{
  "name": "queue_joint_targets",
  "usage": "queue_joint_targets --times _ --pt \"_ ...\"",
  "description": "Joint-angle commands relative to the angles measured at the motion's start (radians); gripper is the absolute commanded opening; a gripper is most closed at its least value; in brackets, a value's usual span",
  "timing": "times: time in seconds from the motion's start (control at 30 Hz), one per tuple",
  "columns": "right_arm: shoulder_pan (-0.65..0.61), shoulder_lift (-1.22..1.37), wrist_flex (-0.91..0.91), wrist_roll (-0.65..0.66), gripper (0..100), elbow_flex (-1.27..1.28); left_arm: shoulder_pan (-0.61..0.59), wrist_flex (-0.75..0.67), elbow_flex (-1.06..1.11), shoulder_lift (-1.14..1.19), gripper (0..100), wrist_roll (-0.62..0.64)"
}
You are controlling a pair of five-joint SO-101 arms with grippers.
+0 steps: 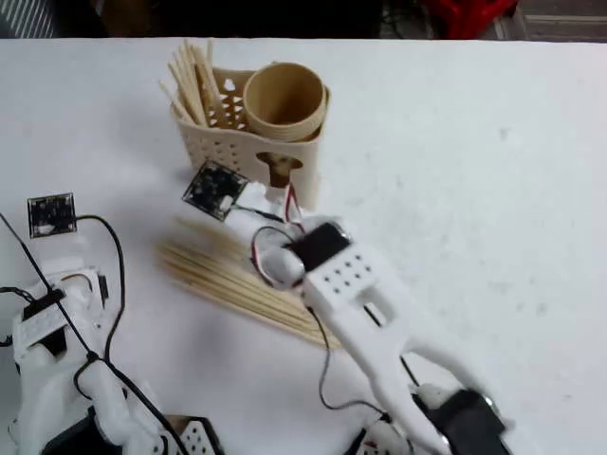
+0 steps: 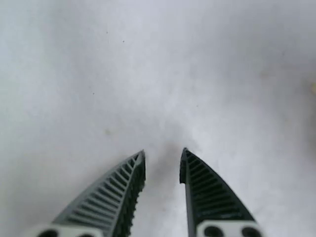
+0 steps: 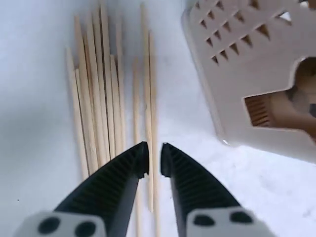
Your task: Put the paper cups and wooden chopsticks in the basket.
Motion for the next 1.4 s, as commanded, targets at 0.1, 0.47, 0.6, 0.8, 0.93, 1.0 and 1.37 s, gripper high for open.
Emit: queue_joint_targets --times 0.1,0.47,0.6,0.8,0.93,1.0,1.37 --pt "-0.010 0.248 -0.150 0.072 15.8 -0.063 0.015 -0.018 -0.005 -0.001 13 0.008" --pt "0.058 0.625 -0.091 0.081 8.7 -0.322 0.015 -0.025 0.009 -0.007 13 0.008" --pt "0.056 0.667 -0.050 0.080 1.7 -0.353 0.015 -0.025 0.009 -0.007 13 0.008" --pt "0.064 0.650 0.001 0.071 1.7 -0.353 0.015 -0.025 0.009 -0.007 13 0.008" --pt "0.088 0.489 0.022 0.011 1.7 -0.308 0.015 -0.025 0.009 -0.007 13 0.008" --pt "0.094 0.367 0.021 -0.009 1.7 -0.244 0.015 -0.025 0.009 -0.007 13 0.008" --pt "0.041 -0.401 -0.027 -0.095 1.7 0.034 0.015 -0.025 0.009 -0.007 13 0.008"
